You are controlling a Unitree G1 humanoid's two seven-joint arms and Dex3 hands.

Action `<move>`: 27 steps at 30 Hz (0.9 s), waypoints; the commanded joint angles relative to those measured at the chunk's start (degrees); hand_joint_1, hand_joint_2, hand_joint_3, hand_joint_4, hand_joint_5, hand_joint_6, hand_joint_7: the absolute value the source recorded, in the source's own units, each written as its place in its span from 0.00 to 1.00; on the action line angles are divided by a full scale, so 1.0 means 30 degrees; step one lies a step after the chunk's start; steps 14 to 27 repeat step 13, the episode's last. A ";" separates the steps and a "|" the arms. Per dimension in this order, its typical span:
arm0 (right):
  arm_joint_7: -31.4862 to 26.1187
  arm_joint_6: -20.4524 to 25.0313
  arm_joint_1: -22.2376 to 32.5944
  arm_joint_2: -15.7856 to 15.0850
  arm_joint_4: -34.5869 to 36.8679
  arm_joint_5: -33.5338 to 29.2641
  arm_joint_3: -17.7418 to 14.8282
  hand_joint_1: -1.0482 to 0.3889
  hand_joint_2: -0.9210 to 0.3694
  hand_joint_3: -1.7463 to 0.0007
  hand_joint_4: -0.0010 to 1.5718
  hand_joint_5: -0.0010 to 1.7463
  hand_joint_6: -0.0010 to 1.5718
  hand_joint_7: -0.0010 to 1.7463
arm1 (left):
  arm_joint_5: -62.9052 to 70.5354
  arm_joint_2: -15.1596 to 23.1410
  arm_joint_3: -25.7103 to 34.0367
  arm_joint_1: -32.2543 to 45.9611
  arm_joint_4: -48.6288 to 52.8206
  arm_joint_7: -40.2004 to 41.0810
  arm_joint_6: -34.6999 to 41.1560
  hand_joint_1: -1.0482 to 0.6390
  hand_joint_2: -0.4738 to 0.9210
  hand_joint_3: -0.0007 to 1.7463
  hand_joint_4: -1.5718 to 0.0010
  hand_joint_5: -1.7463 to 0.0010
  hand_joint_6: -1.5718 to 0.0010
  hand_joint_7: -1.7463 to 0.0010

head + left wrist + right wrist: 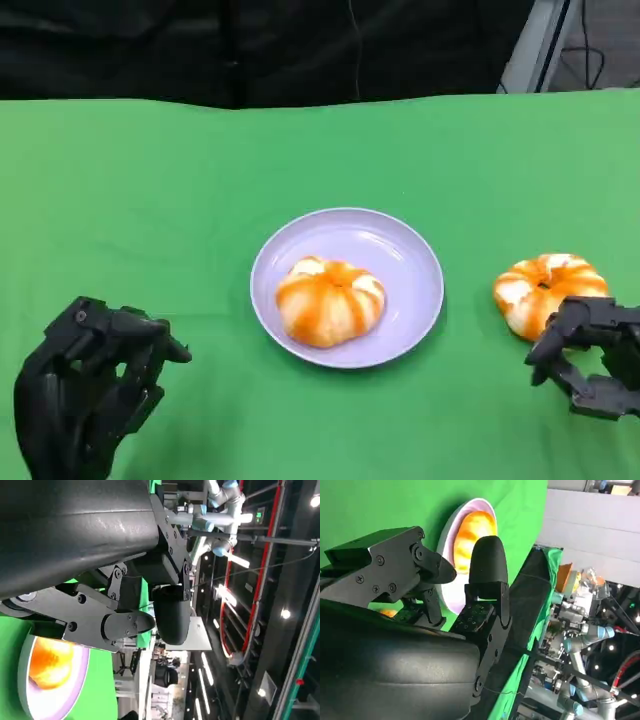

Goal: Grasp the bread from the table and place it into the plate.

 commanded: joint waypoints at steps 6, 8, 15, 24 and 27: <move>0.0329 0.0286 -0.0191 -0.0354 -0.0209 0.0552 -0.0338 0.81 0.16 0.52 0.54 0.83 0.58 0.60 | 0.0084 -0.0031 0.0196 -0.0116 -0.0272 0.0188 -0.0021 0.54 1.00 0.27 0.52 0.06 0.48 0.32; 0.0405 0.0368 -0.0200 -0.0351 -0.0218 0.0621 -0.0385 0.82 0.16 0.52 0.55 0.83 0.57 0.60 | 0.0009 -0.0081 0.0182 -0.0086 -0.0349 0.0180 0.0070 0.55 1.00 0.27 0.52 0.06 0.48 0.32; 0.0687 0.0580 -0.0194 -0.0292 -0.0269 0.0825 -0.0500 0.82 0.16 0.51 0.54 0.84 0.57 0.61 | -0.0006 -0.0179 0.0150 -0.0012 -0.0511 0.0183 0.0169 0.55 1.00 0.27 0.53 0.06 0.49 0.32; 0.0687 0.0580 -0.0194 -0.0292 -0.0269 0.0825 -0.0500 0.82 0.16 0.51 0.54 0.84 0.57 0.61 | -0.0006 -0.0179 0.0150 -0.0012 -0.0511 0.0183 0.0169 0.55 1.00 0.27 0.53 0.06 0.49 0.32; 0.0687 0.0580 -0.0194 -0.0292 -0.0269 0.0825 -0.0500 0.82 0.16 0.51 0.54 0.84 0.57 0.61 | -0.0006 -0.0179 0.0150 -0.0012 -0.0511 0.0183 0.0169 0.55 1.00 0.27 0.53 0.06 0.49 0.32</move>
